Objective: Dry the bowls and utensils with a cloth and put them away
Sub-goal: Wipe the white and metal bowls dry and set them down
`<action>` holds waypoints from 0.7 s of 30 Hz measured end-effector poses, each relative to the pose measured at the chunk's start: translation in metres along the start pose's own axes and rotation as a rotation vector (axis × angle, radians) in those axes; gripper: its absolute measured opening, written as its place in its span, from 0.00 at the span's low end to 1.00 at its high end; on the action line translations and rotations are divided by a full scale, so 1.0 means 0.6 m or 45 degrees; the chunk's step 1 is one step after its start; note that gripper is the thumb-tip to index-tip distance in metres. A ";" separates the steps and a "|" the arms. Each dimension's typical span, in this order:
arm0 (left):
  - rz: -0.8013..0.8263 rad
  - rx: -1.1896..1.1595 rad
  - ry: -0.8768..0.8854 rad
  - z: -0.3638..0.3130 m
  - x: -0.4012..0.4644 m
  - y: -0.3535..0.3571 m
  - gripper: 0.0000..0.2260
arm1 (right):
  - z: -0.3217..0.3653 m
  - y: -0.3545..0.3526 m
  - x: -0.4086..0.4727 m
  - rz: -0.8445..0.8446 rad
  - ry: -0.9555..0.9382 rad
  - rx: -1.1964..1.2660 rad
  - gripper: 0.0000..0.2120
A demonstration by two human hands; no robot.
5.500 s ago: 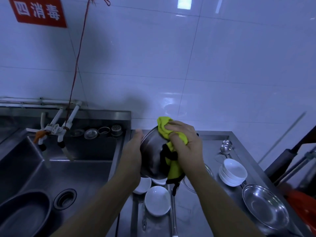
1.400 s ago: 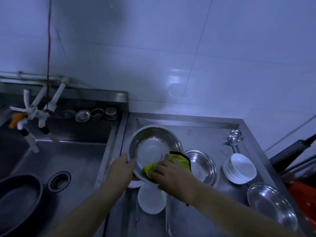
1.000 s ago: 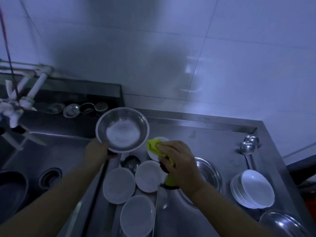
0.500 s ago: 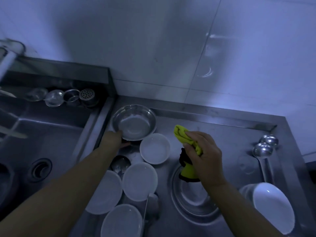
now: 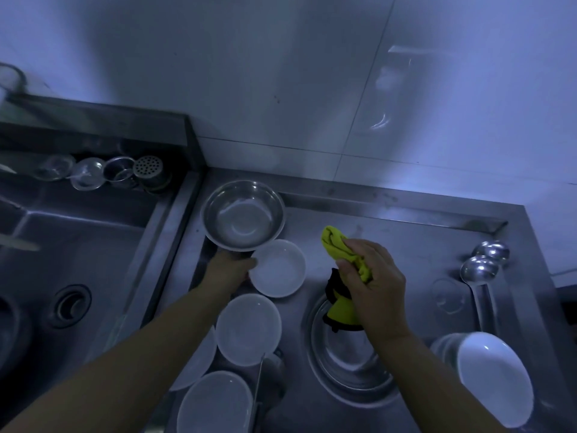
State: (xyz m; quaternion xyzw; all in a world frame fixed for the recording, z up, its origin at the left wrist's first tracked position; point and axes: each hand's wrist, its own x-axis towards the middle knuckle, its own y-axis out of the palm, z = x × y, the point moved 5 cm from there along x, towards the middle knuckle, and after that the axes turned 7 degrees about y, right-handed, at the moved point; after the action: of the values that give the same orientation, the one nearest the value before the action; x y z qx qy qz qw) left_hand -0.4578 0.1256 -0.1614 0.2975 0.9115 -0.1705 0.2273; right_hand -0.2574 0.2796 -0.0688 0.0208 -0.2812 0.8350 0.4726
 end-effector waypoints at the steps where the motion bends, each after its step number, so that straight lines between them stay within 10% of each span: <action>1: 0.068 0.191 0.051 0.003 0.000 0.011 0.14 | 0.000 -0.001 -0.001 0.000 0.013 0.006 0.14; 5: 0.130 0.847 0.105 0.007 0.004 0.031 0.16 | 0.004 -0.008 -0.010 -0.002 0.022 0.007 0.14; 9: 0.161 1.004 0.121 -0.001 -0.005 0.047 0.03 | 0.004 -0.022 -0.026 -0.009 0.053 -0.030 0.14; 11: 0.171 1.047 0.140 -0.005 -0.009 0.052 0.12 | 0.003 -0.030 -0.035 -0.006 0.086 -0.039 0.13; 21: 0.368 0.475 0.184 -0.065 -0.110 0.032 0.11 | 0.062 -0.061 -0.085 -0.060 0.077 -0.082 0.14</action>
State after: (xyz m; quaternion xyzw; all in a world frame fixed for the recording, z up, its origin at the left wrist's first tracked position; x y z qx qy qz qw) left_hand -0.4109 0.1269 -0.0978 0.4732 0.8259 -0.2799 0.1248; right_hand -0.2088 0.2362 -0.0364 -0.0130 -0.2927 0.8145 0.5007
